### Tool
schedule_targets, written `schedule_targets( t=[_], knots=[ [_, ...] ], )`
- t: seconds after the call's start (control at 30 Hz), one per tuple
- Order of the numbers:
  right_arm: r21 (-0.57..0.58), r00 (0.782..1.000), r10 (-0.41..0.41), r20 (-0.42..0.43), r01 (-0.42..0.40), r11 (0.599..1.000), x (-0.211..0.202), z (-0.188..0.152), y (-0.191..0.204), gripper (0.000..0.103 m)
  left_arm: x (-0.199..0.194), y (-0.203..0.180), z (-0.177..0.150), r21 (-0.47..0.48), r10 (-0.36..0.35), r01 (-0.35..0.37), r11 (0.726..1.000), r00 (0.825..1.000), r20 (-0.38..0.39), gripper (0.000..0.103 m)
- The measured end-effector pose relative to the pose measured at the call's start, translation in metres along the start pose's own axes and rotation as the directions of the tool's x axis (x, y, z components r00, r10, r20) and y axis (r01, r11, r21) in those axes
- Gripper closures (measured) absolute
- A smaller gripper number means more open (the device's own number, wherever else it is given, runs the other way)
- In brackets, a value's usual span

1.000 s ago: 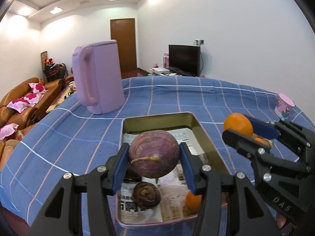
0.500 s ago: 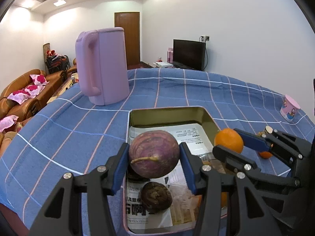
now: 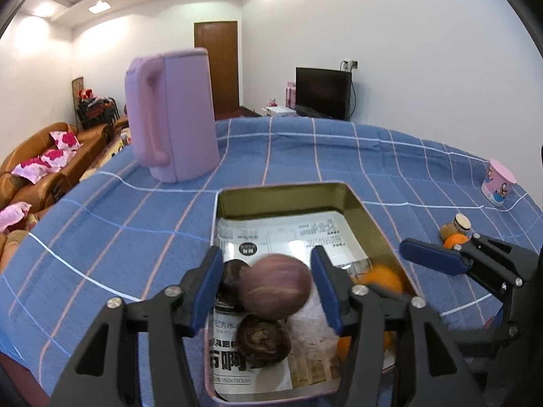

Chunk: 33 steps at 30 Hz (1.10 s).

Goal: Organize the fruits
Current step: 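Open both grippers to drop the purple fruit and orange into the tin, then grasp the striped can lying on the cloth with the right gripper while the left moves to an orange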

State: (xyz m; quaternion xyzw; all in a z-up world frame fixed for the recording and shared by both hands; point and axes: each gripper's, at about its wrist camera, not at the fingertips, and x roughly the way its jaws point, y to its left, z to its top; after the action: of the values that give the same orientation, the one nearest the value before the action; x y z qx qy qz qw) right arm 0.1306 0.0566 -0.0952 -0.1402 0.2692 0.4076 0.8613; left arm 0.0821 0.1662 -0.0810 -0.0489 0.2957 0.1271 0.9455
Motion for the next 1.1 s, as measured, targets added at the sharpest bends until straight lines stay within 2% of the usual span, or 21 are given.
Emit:
schedule_targets(
  t=[0.03,0.07,0.2,0.33,0.5,0.63,0.77,0.93,1.1],
  knots=[
    [-0.001,1.0,-0.002,0.005,0.002,1.0,-0.002,-0.001,0.001,0.044,-0.003,0.0,0.001,-0.001,0.0,0.0,1.0,1.0,0.007,0.037],
    [-0.002,1.0,-0.004,0.007,0.004,1.0,-0.004,-0.002,0.001,0.043,-0.005,-0.001,0.002,-0.002,0.0,0.0,1.0,1.0,0.016,0.035],
    [-0.016,0.999,-0.029,0.019,0.029,0.999,-0.019,-0.01,-0.003,0.043,-0.015,-0.007,0.005,0.004,-0.015,0.014,1.0,0.999,0.038,0.032],
    [0.015,0.995,-0.092,0.041,0.091,0.996,-0.047,-0.022,-0.028,0.043,-0.021,-0.025,0.006,0.024,-0.039,0.038,0.999,0.998,0.055,0.029],
    [0.075,0.973,-0.23,0.029,0.227,0.971,-0.076,-0.037,-0.075,0.043,-0.019,-0.059,0.006,0.05,-0.092,0.09,0.995,0.995,0.041,0.028],
    [0.156,0.947,-0.32,-0.01,0.318,0.935,-0.086,-0.049,-0.114,0.043,-0.014,-0.089,0.005,0.089,-0.119,0.117,0.989,0.993,0.02,0.028],
    [0.199,0.938,-0.343,-0.052,0.346,0.917,-0.083,-0.057,-0.137,0.043,-0.009,-0.117,0.003,0.119,-0.141,0.14,0.983,0.99,-0.001,0.028],
    [0.212,0.946,-0.316,-0.078,0.325,0.922,-0.075,-0.06,-0.145,0.044,0.001,-0.139,0.002,0.136,-0.153,0.155,0.979,0.988,-0.025,0.028],
    [0.199,0.949,-0.295,-0.114,0.313,0.929,-0.068,-0.061,-0.148,0.054,0.006,-0.141,0.002,0.132,-0.145,0.148,0.98,0.989,-0.038,0.028]
  ],
)
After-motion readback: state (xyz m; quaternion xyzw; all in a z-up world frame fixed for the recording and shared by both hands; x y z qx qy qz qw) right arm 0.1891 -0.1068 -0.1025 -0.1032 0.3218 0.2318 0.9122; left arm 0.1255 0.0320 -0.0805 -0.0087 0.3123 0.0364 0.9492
